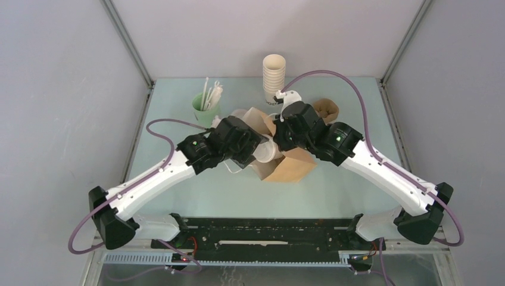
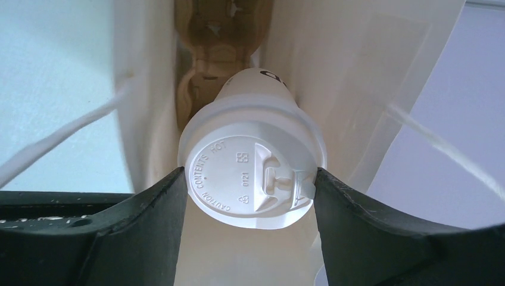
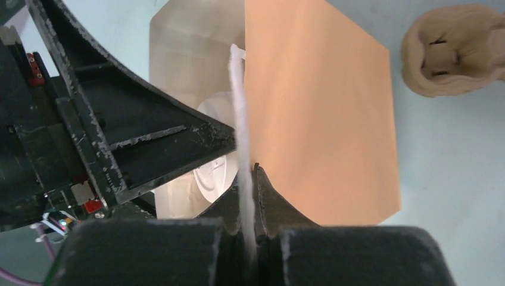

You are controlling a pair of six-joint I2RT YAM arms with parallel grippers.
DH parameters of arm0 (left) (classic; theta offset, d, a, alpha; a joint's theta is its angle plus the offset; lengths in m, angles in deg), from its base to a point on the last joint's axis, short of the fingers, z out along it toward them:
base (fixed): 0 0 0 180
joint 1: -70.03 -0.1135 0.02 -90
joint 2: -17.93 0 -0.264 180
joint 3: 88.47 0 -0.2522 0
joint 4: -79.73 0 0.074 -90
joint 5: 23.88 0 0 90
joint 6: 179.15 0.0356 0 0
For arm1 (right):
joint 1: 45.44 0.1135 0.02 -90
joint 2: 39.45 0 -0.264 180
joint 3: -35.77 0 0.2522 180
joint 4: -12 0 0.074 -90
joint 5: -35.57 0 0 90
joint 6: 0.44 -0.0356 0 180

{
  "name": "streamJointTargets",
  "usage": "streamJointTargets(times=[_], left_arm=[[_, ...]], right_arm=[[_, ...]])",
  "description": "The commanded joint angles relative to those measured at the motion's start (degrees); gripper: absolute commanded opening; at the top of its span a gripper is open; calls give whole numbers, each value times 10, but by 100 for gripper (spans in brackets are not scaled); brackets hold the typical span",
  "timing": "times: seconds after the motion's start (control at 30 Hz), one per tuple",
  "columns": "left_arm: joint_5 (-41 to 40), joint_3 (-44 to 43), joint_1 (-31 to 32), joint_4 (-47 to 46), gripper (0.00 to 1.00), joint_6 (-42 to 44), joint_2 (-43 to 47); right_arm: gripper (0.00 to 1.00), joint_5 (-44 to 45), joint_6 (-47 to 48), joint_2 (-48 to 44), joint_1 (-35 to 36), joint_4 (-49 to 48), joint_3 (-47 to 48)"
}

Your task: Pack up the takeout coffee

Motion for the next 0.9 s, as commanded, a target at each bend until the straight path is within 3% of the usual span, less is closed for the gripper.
streamJointTargets(times=[0.0, 0.23, 0.43, 0.87], left_arm=[[-27, 45, 4, -17, 0, -14, 46], [-18, 71, 8, -45, 0, -18, 34], [10, 65, 8, -72, 0, -22, 2], [-2, 109, 28, -92, 0, -58, 15]], right_arm=[[0, -24, -43, -40, 6, -104, -50], [0, -193, 11, -74, -45, -178, -125], [0, -247, 51, -88, -67, -150, -124], [0, -336, 2, -84, -117, -198, -140]])
